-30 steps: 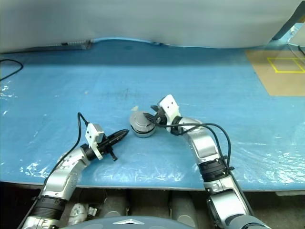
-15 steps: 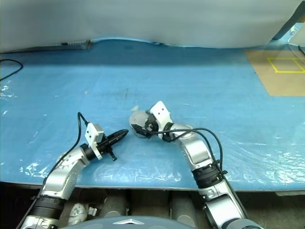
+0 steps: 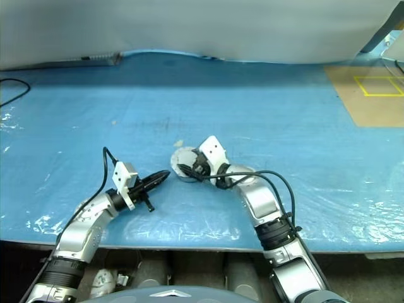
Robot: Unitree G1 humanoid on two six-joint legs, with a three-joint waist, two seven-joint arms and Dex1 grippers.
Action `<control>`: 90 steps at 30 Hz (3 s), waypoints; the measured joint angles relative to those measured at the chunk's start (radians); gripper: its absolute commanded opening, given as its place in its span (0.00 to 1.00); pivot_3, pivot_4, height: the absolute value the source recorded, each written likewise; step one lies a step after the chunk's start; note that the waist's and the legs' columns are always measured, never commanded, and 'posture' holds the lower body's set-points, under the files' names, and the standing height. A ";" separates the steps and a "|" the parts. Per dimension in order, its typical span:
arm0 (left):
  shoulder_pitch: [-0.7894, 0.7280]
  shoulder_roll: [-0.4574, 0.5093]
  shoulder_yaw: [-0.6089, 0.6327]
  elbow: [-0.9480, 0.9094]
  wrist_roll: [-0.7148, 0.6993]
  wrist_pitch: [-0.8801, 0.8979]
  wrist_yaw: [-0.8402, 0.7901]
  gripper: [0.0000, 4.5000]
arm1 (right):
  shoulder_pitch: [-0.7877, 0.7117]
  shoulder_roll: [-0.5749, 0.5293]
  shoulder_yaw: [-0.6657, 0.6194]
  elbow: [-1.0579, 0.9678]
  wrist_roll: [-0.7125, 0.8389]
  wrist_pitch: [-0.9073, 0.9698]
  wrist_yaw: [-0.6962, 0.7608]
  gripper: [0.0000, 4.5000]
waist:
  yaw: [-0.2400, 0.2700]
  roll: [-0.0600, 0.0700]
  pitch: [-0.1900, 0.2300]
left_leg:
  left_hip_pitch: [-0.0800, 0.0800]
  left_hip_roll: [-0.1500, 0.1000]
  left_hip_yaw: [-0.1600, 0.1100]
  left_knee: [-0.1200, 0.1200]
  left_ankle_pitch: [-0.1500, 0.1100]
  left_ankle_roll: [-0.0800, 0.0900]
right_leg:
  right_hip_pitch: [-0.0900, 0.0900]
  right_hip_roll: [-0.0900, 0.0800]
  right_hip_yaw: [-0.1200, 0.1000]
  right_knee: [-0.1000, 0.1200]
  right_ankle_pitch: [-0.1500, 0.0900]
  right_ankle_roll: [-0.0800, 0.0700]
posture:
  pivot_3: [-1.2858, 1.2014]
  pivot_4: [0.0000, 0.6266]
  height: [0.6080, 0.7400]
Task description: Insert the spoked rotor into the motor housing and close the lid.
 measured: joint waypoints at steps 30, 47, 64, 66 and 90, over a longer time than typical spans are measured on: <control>0.006 0.008 -0.004 0.032 0.000 -0.007 -0.028 0.00 | -0.061 -0.078 0.083 -0.060 -0.095 0.089 0.001 0.65 | 0.000 0.000 0.000 | 0.002 0.000 0.000 0.001 0.000 0.000 | 0.001 0.000 0.000 0.001 0.000 0.000 | 0.52 0.24 1.00; 0.016 0.010 0.078 -0.172 -0.170 0.354 0.148 0.00 | -0.076 -0.074 0.098 -0.019 -0.101 0.087 -0.008 0.65 | 0.000 0.000 0.000 | 0.015 -0.001 0.000 -0.001 0.000 0.000 | 0.013 0.000 0.002 0.001 -0.001 0.000 | 0.52 0.24 1.00; -0.199 -0.071 0.138 -0.081 -0.419 0.802 0.367 0.00 | -0.073 -0.071 0.097 -0.017 -0.100 0.087 -0.009 0.65 | 0.001 0.000 -0.001 | 0.017 -0.004 0.000 -0.004 0.000 0.000 | 0.014 0.000 0.005 -0.002 -0.001 0.002 | 0.52 0.24 1.00; -0.213 -0.076 0.128 -0.069 -0.401 0.789 0.358 0.00 | -0.073 -0.071 0.097 -0.017 -0.100 0.087 -0.009 0.65 | 0.001 0.000 -0.001 | 0.017 -0.004 0.000 -0.004 0.000 0.000 | 0.014 -0.001 0.005 -0.002 -0.002 0.002 | 0.52 0.24 1.00; -0.234 -0.067 0.059 -0.058 -0.298 0.776 0.282 0.00 | -0.072 -0.071 0.081 0.007 -0.104 0.068 -0.011 0.73 | 0.003 0.004 -0.003 | 0.019 -0.006 0.000 -0.008 -0.002 0.003 | 0.019 -0.001 0.005 -0.010 -0.005 0.010 | 0.52 0.24 1.00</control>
